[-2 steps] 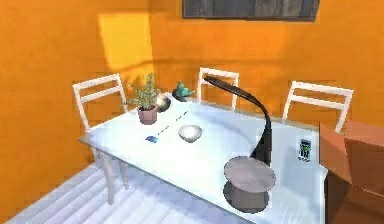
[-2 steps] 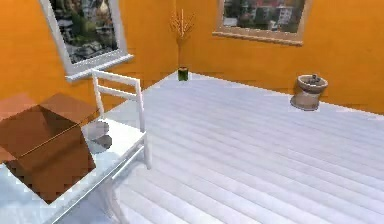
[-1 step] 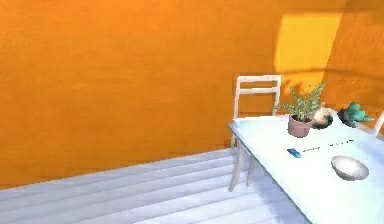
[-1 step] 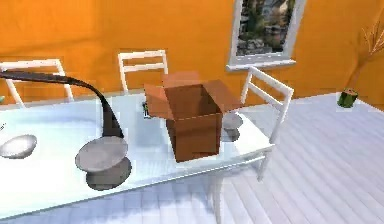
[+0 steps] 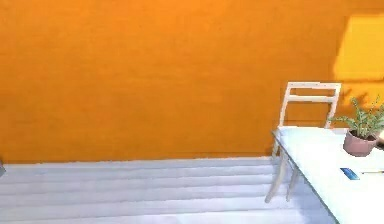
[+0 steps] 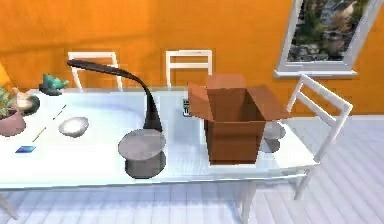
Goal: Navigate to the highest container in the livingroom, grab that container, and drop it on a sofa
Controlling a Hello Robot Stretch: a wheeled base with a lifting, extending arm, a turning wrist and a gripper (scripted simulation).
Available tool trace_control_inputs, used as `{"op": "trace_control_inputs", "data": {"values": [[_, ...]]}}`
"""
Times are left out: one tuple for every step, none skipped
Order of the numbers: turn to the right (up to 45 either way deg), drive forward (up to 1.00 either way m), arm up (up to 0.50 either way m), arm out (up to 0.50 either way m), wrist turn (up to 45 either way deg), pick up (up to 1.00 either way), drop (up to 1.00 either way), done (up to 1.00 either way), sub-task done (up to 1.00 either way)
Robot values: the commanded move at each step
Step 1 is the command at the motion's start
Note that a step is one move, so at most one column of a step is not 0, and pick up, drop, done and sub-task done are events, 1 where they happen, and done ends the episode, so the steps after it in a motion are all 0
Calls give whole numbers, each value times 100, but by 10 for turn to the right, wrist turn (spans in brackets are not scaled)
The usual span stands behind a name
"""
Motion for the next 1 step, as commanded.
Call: {"op": "trace_control_inputs", "data": {"values": [[0, 100, 0, 0, 0, 0, 0, 0, 0]]}}
